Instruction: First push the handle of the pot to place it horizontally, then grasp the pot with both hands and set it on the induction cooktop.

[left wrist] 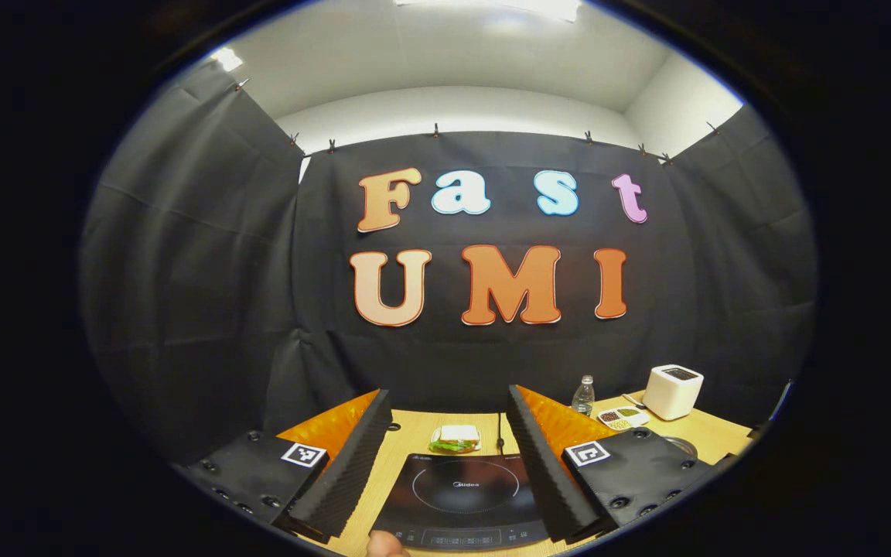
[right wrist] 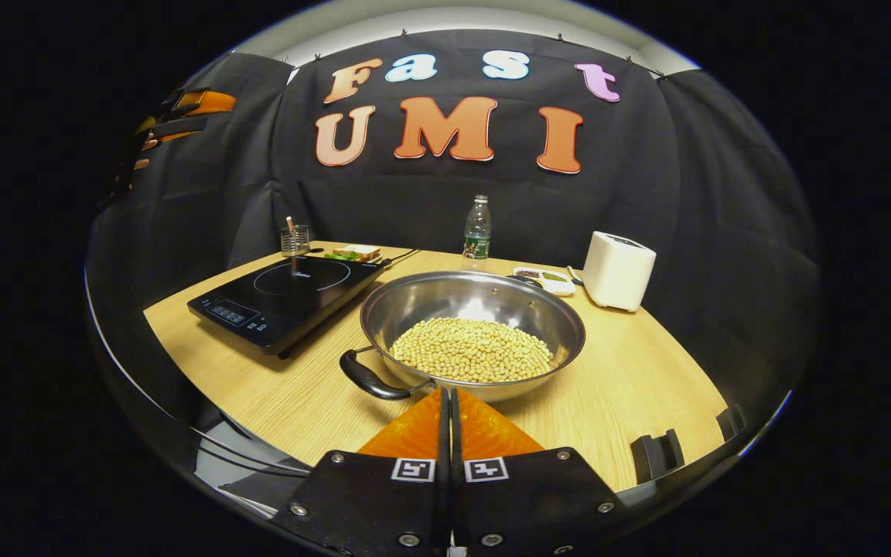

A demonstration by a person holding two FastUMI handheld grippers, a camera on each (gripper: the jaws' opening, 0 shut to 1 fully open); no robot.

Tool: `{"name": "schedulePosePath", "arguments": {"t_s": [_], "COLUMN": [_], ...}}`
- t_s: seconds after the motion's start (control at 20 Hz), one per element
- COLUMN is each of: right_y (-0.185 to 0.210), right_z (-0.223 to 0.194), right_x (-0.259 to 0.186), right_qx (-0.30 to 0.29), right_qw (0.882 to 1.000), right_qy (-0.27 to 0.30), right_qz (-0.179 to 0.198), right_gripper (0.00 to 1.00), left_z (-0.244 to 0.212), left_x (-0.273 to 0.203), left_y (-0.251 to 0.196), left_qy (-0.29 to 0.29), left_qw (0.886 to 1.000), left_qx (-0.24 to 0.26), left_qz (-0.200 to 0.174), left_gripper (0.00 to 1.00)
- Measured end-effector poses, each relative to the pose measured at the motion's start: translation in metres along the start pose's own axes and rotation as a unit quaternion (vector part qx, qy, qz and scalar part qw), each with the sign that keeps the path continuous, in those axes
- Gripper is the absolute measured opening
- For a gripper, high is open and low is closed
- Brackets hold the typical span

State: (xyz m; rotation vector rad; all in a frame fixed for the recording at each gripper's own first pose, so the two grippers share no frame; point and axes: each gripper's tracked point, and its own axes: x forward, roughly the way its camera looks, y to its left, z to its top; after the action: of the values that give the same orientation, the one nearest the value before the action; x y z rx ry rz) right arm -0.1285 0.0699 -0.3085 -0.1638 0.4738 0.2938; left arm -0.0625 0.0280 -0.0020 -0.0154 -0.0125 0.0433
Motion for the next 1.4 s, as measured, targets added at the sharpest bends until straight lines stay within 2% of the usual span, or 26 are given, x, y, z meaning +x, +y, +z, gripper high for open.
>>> {"name": "schedulePosePath", "arguments": {"t_s": [0.3, 0.6, 1.4], "right_y": [0.019, 0.031, 0.091], "right_z": [-0.015, -0.017, 0.004], "right_x": [0.015, 0.024, 0.058], "right_qx": [-0.009, -0.018, -0.010], "right_qw": [0.999, 0.999, 0.995], "right_qy": [0.028, 0.039, 0.053], "right_qz": [0.021, 0.027, 0.080], "right_gripper": [0.00, 0.00, 0.00], "left_z": [-0.001, -0.001, -0.015], "left_x": [0.000, -0.001, 0.011], "left_y": [0.008, 0.016, 0.050], "left_qy": [0.000, -0.002, 0.012], "left_qw": [1.000, 1.000, 1.000], "left_qx": [0.003, 0.003, -0.005], "left_qz": [0.002, 0.005, 0.019], "left_gripper": [0.97, 0.96, 0.96]}}
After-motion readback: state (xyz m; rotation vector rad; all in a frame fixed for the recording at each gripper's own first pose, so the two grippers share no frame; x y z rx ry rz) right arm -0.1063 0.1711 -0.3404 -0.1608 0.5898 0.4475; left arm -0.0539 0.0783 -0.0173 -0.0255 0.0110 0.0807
